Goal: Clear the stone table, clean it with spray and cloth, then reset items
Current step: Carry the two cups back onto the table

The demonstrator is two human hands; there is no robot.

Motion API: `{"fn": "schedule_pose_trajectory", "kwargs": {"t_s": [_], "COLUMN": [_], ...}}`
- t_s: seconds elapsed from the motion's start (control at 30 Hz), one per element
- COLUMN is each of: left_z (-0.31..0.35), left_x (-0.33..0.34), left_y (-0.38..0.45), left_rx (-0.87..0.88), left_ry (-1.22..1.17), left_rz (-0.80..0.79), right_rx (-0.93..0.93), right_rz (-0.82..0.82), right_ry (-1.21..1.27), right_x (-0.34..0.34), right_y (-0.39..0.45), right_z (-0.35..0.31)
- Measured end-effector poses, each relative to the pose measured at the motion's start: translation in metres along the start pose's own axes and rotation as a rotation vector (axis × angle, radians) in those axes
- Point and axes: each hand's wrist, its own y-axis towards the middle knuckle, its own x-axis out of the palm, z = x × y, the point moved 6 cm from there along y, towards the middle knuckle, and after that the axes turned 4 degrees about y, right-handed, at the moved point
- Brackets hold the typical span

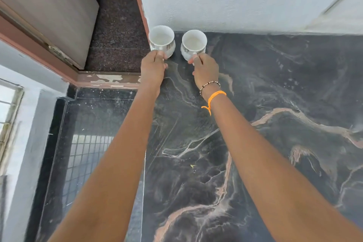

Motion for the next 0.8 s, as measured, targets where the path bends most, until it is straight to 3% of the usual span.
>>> {"fn": "schedule_pose_trajectory", "kwargs": {"t_s": [0.47,0.8], "left_z": [0.001,-0.002], "left_x": [0.002,0.006], "left_y": [0.006,-0.062], "left_rx": [-0.018,-0.197], "left_ry": [0.044,-0.149], "left_rz": [-0.057,0.03], "right_rx": [0.001,0.118], "right_rz": [-0.012,0.036], "right_ry": [-0.053,0.288], "right_x": [0.008,-0.027], "right_y": [0.018,-0.025], "right_z": [-0.01,0.012]}}
